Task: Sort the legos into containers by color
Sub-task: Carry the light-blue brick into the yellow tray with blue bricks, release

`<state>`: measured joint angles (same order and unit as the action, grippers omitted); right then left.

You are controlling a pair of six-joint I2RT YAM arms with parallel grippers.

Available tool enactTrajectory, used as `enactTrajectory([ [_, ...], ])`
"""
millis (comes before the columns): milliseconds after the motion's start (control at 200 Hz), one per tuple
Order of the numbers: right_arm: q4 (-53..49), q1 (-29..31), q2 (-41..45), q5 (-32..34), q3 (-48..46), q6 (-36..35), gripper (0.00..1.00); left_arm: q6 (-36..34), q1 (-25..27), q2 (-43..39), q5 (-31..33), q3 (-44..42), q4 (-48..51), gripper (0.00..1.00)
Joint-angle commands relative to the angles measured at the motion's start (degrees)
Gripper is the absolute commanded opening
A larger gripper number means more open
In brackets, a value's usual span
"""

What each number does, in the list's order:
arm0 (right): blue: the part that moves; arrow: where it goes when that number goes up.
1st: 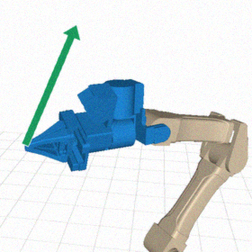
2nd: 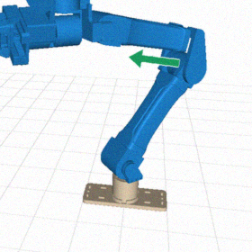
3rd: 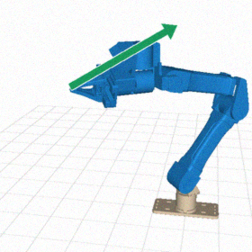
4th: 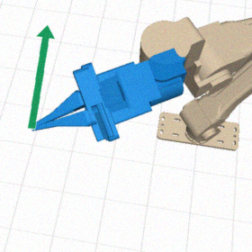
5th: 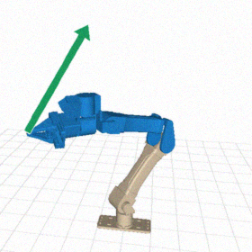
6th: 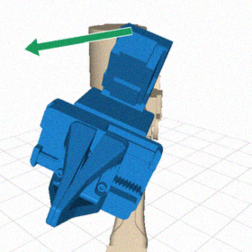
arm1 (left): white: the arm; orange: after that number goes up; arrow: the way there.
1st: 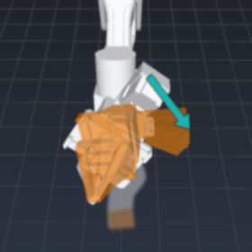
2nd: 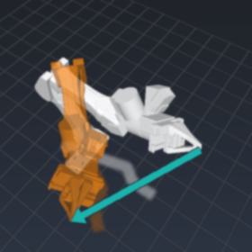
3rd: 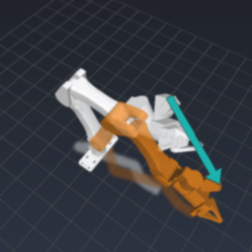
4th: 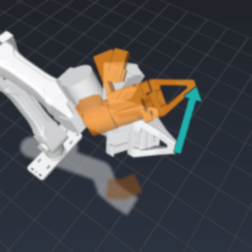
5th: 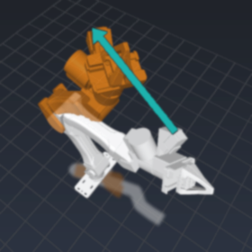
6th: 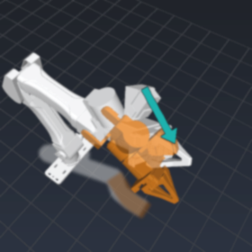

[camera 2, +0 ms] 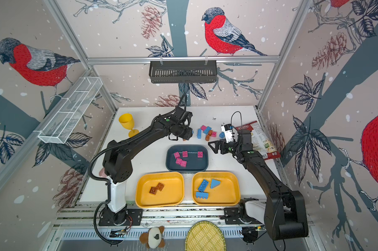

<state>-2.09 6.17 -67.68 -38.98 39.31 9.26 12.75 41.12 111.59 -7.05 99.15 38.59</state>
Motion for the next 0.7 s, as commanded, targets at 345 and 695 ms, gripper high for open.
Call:
enactTrajectory([
  [345, -10.9, -0.6, 8.1, 5.0, 0.3, 1.3, 1.0, -3.7, 14.7, -11.3, -17.9, -22.3, -14.1, 0.3],
  [695, -16.9, -1.1, 15.3, 8.0, -2.0, 2.8, 1.0, -5.8, 18.5, -7.6, -22.9, -26.6, -17.6, 0.34],
])
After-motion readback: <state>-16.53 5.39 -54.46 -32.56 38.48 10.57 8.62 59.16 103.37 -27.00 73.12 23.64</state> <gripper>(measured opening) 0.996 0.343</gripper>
